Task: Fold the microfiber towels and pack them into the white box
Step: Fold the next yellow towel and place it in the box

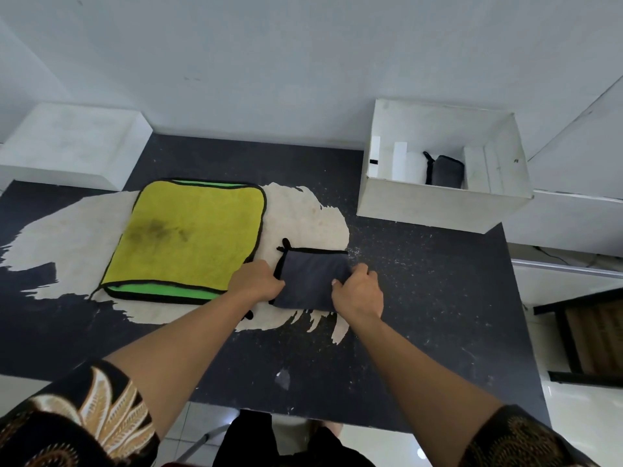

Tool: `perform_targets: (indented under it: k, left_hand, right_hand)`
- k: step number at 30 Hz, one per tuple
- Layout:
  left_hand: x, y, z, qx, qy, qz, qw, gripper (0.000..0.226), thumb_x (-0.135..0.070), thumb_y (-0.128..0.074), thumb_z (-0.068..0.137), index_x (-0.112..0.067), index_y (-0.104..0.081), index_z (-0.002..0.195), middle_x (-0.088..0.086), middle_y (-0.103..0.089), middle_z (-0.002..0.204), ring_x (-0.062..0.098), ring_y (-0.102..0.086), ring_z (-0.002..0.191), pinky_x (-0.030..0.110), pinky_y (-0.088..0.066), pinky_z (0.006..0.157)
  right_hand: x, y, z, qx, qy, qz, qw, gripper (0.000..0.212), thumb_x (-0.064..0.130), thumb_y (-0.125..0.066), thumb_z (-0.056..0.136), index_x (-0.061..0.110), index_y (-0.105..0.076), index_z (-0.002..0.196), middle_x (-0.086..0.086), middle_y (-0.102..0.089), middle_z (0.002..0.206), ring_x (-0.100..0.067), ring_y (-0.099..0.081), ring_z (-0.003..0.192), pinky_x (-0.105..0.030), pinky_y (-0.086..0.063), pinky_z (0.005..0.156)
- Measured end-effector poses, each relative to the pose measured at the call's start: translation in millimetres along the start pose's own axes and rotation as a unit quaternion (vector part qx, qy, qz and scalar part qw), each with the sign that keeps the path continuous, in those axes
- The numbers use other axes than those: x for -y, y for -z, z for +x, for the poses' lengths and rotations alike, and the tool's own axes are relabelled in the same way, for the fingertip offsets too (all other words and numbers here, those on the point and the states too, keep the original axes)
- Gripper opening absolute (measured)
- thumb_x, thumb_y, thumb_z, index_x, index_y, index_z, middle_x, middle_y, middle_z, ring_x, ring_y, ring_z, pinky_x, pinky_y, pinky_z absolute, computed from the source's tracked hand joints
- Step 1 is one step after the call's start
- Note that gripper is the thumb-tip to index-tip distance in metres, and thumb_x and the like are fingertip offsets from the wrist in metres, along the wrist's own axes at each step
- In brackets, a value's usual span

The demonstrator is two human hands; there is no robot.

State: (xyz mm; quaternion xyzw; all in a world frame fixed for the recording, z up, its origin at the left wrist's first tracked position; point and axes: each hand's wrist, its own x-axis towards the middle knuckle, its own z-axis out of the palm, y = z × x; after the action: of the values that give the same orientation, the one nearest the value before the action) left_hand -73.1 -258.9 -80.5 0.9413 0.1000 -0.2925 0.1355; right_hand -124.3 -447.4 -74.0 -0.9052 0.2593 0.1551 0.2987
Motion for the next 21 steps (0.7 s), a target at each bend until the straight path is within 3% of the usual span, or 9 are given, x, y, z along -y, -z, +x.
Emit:
perform_targets:
  k: [3, 6, 11, 14, 17, 19, 21]
  left_hand:
    - [-7.1, 0.0, -3.9, -0.063, -0.025, 0.001, 0.998, 0.041, -0.052, -0.062, 0.088, -0.013, -0.048, 0.089, 0.004, -0.059, 0.084, 0.021, -0.058, 0.075, 0.029, -0.036, 0.052]
    - [-12.0, -5.2, -8.0, -0.048, -0.068, 0.026, 0.996, 0.04, -0.042, -0.063, 0.09, -0.01, -0.049, 0.109, 0.008, -0.061, 0.102, 0.026, -0.06, 0.095, 0.031, -0.04, 0.065]
    - [-26.9, -22.3, -22.6, 0.007, -0.148, 0.0, 0.989, 0.018, -0.029, -0.06, 0.089, -0.018, -0.061, 0.104, 0.001, -0.067, 0.1, 0.023, -0.064, 0.096, 0.028, -0.044, 0.069]
    - [-40.7, -28.6, -34.0, -0.086, -0.132, 0.041, 0.987, 0.027, -0.032, -0.063, 0.088, -0.015, -0.055, 0.107, 0.003, -0.063, 0.1, 0.025, -0.063, 0.092, 0.03, -0.042, 0.066]
    - [-65.5, -27.6, -37.8, -0.176, -0.169, 0.052, 0.968, 0.03, -0.032, -0.067, 0.087, -0.015, -0.051, 0.106, 0.005, -0.06, 0.1, 0.024, -0.061, 0.089, 0.032, -0.042, 0.065]
    - [-87.3, -24.9, -37.1, -0.138, -0.194, 0.027, 0.971, 0.024, -0.033, -0.066, 0.089, -0.018, -0.056, 0.105, 0.002, -0.063, 0.1, 0.023, -0.061, 0.091, 0.033, -0.046, 0.068]
    - [-107.2, -25.7, -33.3, -0.053, -0.218, -0.01, 0.974, 0.021, -0.032, -0.064, 0.092, -0.02, -0.061, 0.108, 0.001, -0.066, 0.105, 0.022, -0.061, 0.098, 0.034, -0.05, 0.079]
  right_hand:
    - [4.1, -0.9, 1.1, 0.023, -0.027, 0.004, 0.999, 0.045, 0.028, -0.064, 0.092, 0.009, -0.045, 0.128, -0.013, -0.058, 0.124, -0.032, -0.059, 0.112, -0.041, -0.049, 0.089]
    - [3.7, 3.2, 4.1, 0.031, -0.055, 0.019, 0.998, 0.035, 0.02, -0.062, 0.09, 0.006, -0.054, 0.121, -0.014, -0.063, 0.118, -0.031, -0.062, 0.108, -0.039, -0.053, 0.087]
    - [-20.1, 26.8, 8.5, 0.023, -0.068, 0.013, 0.997, 0.036, 0.017, -0.057, 0.083, 0.008, -0.056, 0.117, -0.012, -0.062, 0.115, -0.031, -0.06, 0.103, -0.039, -0.053, 0.083]
    - [-36.7, 36.8, 9.0, 0.021, -0.071, 0.027, 0.997, 0.036, 0.021, -0.057, 0.086, 0.009, -0.047, 0.119, -0.013, -0.061, 0.113, -0.032, -0.059, 0.102, -0.037, -0.048, 0.077]
    - [-44.1, 39.9, 9.3, 0.045, -0.077, 0.03, 0.996, 0.042, 0.028, -0.065, 0.087, 0.009, -0.047, 0.12, -0.011, -0.061, 0.114, -0.031, -0.06, 0.105, -0.033, -0.045, 0.074]
    - [-43.9, 39.4, 8.5, 0.063, -0.08, 0.012, 0.995, 0.036, 0.027, -0.068, 0.084, 0.006, -0.058, 0.112, -0.011, -0.065, 0.111, -0.029, -0.063, 0.101, -0.03, -0.045, 0.07]
    - [-42.9, 38.3, 6.6, 0.07, -0.081, 0.002, 0.994, 0.029, 0.022, -0.068, 0.083, 0.005, -0.064, 0.105, -0.012, -0.068, 0.105, -0.027, -0.065, 0.096, -0.029, -0.046, 0.067]
